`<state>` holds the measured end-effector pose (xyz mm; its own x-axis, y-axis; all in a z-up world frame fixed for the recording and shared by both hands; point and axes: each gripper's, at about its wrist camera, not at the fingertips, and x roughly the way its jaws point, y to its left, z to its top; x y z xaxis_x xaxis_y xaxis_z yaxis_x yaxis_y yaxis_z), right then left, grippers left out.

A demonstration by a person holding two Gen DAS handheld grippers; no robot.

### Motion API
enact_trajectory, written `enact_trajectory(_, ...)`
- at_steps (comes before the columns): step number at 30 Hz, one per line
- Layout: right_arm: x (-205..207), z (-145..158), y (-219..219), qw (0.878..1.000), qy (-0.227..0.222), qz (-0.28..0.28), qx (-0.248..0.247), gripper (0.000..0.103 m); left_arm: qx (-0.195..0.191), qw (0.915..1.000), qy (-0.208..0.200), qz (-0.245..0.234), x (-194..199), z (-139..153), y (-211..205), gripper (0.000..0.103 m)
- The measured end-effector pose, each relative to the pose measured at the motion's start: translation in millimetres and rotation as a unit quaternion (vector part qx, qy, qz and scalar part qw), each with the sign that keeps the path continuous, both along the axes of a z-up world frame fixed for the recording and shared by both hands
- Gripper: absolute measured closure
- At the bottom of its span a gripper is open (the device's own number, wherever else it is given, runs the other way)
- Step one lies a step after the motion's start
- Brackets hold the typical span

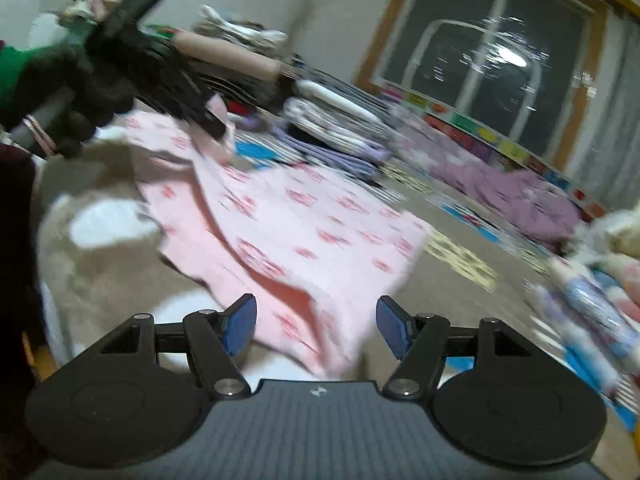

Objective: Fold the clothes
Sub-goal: 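Fold the sleeve across the garment body with the left gripper and press down, then open the left gripper and lift it off the folded garment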

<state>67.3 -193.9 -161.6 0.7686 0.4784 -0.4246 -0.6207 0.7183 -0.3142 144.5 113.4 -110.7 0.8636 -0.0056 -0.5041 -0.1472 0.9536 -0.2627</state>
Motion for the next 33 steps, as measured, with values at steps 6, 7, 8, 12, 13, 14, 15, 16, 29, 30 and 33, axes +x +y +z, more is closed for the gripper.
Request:
enact_trajectory(6, 7.6, -0.9, 7.5, 0.998, 0.054, 0.016, 0.012, 0.036, 0.003, 0.9998, -0.016, -0.014, 9.0, 29.0, -17.2, 0.068)
enact_trajectory(7, 8.1, -0.1, 5.2, 0.998, 0.06, 0.018, 0.018, 0.035, -0.014, 0.999, -0.012, -0.04, 18.6, 30.7, -27.3, 0.066)
enact_trajectory(8, 8.7, 0.2, 2.9, 0.997, 0.067, 0.019, 0.025, 0.035, -0.028, 0.9976, -0.008, -0.063, 29.9, 31.4, -38.1, 0.066)
enact_trajectory(12, 10.1, 1.9, -1.2, 0.997, 0.072, 0.018, 0.038, 0.035, -0.08, 0.988, 0.016, -0.131, 86.9, 26.2, -80.6, 0.066)
enact_trajectory(13, 10.7, 3.3, -2.3, 0.996, 0.07, 0.017, 0.044, 0.035, -0.09, 0.9864, 0.026, -0.135, 103.8, 22.1, -89.2, 0.066)
enact_trajectory(14, 11.5, 4.9, -3.5, 0.996, 0.067, 0.016, 0.049, 0.035, -0.099, 0.9846, 0.036, -0.139, 120.6, 17.9, -97.6, 0.066)
enact_trajectory(15, 13.3, 5.8, -4.7, 0.996, 0.066, 0.016, 0.056, 0.035, -0.111, 0.9824, 0.047, -0.142, 133.8, 12.4, -102.1, 0.066)
enact_trajectory(16, 15.5, 6.6, -5.8, 0.996, 0.067, 0.016, 0.064, 0.035, -0.124, 0.9799, 0.058, -0.145, 147.0, 7.0, -106.5, 0.066)
enact_trajectory(29, 38.6, 2.7, -13.8, 0.989, 0.103, 0.032, 0.102, 0.035, -0.179, 0.965, 0.113, -0.155, 223.6, -30.9, -138.6, 0.082)
enact_trajectory(30, 39.9, 2.7, -14.0, 0.988, 0.106, 0.032, 0.104, 0.035, -0.175, 0.9653, 0.113, -0.157, 225.5, -31.9, -141.3, 0.087)
enact_trajectory(33, 43.7, 1.9, -13.6, 0.987, 0.119, 0.033, 0.106, 0.033, -0.132, 0.971, 0.109, -0.167, 225.6, -25.5, -152.7, 0.101)
